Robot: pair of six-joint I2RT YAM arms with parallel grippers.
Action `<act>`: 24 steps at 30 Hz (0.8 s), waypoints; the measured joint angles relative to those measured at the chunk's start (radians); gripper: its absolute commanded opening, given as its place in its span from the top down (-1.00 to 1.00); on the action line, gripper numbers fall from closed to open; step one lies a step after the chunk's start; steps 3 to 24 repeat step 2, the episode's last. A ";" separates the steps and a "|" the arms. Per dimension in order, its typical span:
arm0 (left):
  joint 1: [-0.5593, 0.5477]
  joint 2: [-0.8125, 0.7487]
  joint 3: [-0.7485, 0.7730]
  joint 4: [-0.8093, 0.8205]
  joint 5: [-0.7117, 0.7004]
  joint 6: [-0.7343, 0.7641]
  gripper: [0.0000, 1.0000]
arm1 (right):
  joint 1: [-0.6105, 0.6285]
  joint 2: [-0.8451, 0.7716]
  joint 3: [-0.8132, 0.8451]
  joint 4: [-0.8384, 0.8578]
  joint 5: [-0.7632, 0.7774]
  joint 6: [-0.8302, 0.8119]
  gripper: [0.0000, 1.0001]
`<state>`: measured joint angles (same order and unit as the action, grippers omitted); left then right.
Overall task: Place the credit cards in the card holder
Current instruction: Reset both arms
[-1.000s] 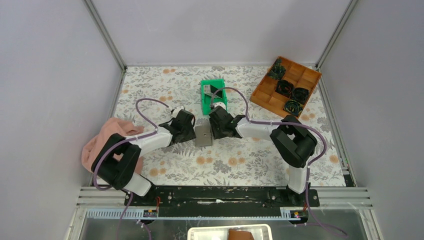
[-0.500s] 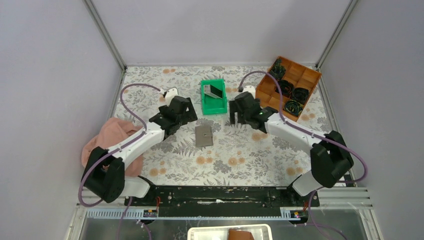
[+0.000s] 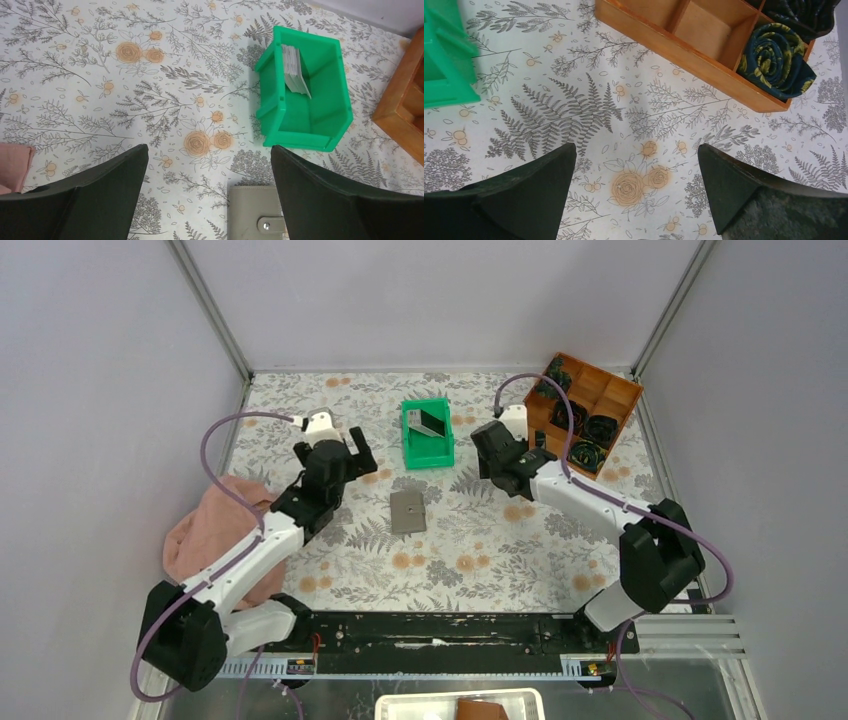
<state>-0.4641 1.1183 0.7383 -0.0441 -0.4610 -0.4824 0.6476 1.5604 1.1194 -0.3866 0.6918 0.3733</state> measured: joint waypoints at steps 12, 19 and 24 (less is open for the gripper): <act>0.005 -0.004 -0.013 0.014 0.000 0.015 -1.00 | 0.000 -0.014 -0.018 0.011 0.011 -0.001 -0.98; 0.005 -0.004 -0.013 0.014 0.000 0.015 -1.00 | 0.000 -0.014 -0.018 0.011 0.011 -0.001 -0.98; 0.005 -0.004 -0.013 0.014 0.000 0.015 -1.00 | 0.000 -0.014 -0.018 0.011 0.011 -0.001 -0.98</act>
